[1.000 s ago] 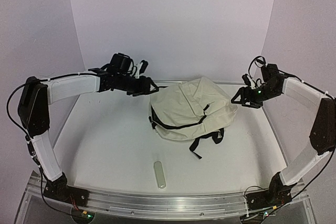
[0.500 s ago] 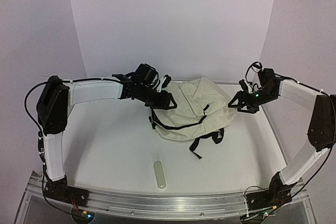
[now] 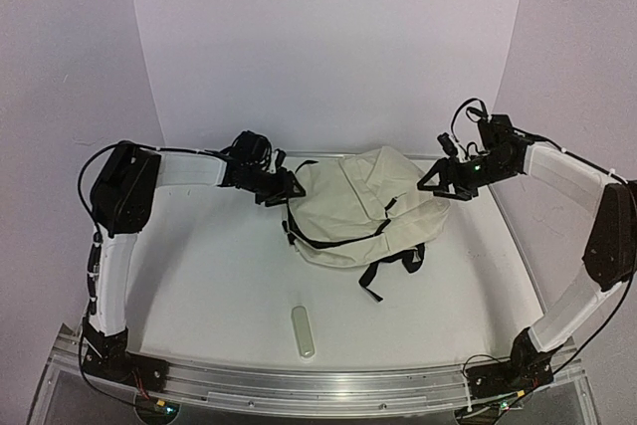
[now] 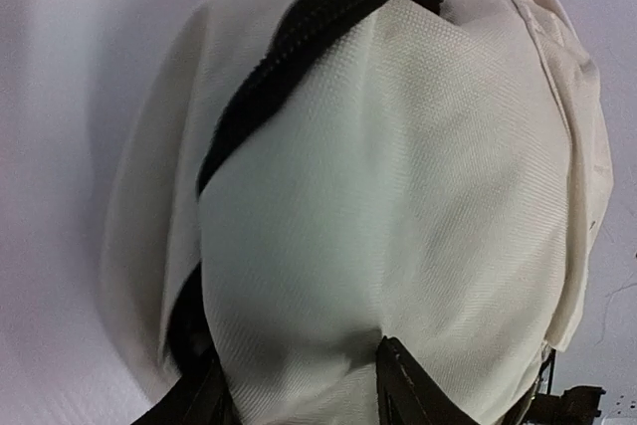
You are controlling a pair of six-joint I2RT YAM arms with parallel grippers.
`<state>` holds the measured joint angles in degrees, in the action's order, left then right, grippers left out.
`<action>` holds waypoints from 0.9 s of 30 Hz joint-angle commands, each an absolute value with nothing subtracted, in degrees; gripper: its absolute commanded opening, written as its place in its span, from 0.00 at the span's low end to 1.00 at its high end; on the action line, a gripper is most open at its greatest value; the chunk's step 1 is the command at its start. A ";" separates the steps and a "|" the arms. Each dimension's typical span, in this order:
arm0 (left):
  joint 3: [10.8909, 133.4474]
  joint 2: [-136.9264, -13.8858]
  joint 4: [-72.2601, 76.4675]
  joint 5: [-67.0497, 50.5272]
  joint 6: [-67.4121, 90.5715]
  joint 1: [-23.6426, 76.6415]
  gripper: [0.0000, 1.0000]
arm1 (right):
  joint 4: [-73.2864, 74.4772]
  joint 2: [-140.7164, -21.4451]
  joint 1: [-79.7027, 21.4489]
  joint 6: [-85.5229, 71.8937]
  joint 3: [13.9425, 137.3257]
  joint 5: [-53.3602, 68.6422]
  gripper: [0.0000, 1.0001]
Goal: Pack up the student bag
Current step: Adjust the student bag at the center of the board.
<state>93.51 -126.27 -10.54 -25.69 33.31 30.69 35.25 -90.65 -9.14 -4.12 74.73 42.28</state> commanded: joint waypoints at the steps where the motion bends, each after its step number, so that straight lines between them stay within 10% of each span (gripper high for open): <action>1: 104.94 -133.70 -13.30 -27.77 32.11 33.95 0.43 | 33.36 -91.26 -9.09 -5.10 77.52 42.21 0.67; 14: 111.04 -140.41 -29.40 -13.17 28.03 37.19 0.34 | 31.58 -91.21 -10.44 -5.60 75.41 40.24 0.57; 21: 100.29 -128.05 -33.43 1.95 19.14 37.19 0.68 | 31.64 -90.00 -10.42 -3.78 72.90 38.21 0.57; 27: 94.98 -115.68 -27.30 -6.22 16.06 37.28 0.69 | 31.64 -89.24 -10.44 -3.29 71.76 37.12 0.57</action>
<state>97.23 -125.51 -27.91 -3.84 20.37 37.86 32.58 -91.00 -10.07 -4.48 72.34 38.76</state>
